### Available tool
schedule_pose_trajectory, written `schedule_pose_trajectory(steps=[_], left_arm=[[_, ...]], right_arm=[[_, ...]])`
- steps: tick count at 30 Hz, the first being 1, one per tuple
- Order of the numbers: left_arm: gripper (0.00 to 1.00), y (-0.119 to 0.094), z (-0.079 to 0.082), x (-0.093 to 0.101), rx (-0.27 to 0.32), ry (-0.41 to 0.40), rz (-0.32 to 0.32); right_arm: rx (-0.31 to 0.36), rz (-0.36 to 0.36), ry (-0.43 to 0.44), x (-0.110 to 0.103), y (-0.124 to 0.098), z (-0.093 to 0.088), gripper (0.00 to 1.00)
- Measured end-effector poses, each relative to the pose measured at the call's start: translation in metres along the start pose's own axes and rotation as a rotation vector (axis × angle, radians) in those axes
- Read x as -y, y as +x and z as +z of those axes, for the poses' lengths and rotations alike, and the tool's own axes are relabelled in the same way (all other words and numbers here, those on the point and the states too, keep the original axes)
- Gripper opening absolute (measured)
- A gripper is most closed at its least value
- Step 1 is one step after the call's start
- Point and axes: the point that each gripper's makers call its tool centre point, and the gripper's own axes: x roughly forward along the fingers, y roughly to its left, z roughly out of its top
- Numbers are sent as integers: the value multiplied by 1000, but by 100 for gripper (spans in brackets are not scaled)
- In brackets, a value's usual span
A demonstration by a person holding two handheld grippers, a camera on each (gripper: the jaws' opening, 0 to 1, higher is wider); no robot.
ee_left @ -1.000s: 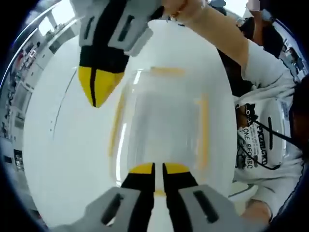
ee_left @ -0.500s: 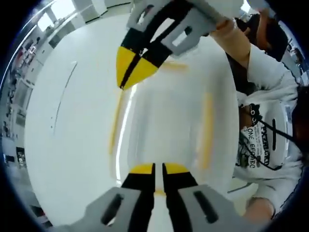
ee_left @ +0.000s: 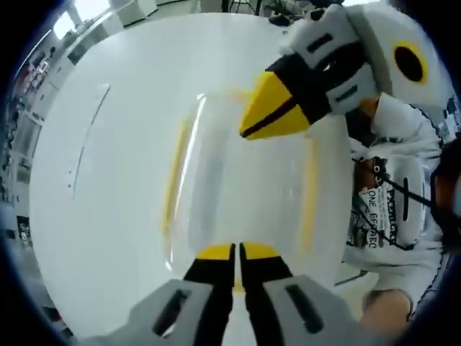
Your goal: Snap each plastic latch of the storage box into its locked position after aligning the lid with the box until every specified latch is closed and the lid sits flush.
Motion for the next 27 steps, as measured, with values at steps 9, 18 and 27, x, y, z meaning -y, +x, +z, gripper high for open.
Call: schedule_pose_trajectory(steps=[9, 18, 27], left_arm=[[1, 1, 0, -1, -23, 25, -3], [1, 3, 1, -1, -57, 56, -17], [1, 1, 0, -1, -114, 52, -31]], right_arm=[[58, -95, -62, -29, -14, 13, 0], [163, -79, -2, -70, -13, 23, 0], [201, -129, 33, -89, -15, 23, 0]])
